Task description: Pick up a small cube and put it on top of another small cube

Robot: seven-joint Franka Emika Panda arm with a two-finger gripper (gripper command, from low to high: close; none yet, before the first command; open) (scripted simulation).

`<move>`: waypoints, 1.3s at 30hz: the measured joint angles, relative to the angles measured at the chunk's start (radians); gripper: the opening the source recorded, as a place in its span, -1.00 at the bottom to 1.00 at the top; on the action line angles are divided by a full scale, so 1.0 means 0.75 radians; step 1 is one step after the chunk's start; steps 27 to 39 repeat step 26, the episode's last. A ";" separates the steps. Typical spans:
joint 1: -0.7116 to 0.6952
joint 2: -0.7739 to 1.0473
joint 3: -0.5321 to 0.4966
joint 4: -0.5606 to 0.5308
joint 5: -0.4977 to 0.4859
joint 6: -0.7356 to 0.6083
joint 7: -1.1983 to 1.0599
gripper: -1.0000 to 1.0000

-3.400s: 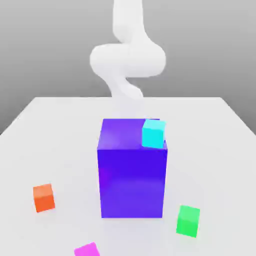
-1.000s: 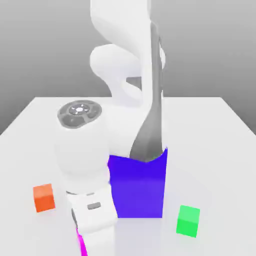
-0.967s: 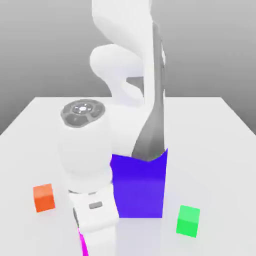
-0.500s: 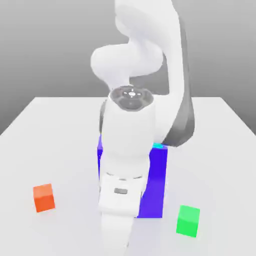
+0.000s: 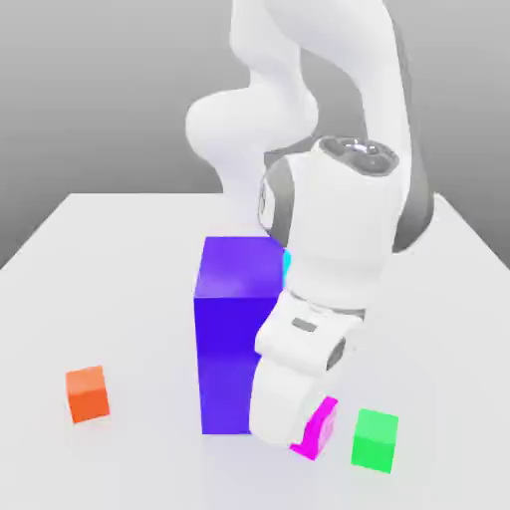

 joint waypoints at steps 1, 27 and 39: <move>0.006 -0.014 0.013 -0.014 -0.002 -0.003 -0.030 -1.00; 0.015 0.104 0.272 -0.111 0.404 0.173 -0.970 1.00; 0.015 0.104 0.272 -0.111 0.404 0.173 -0.970 1.00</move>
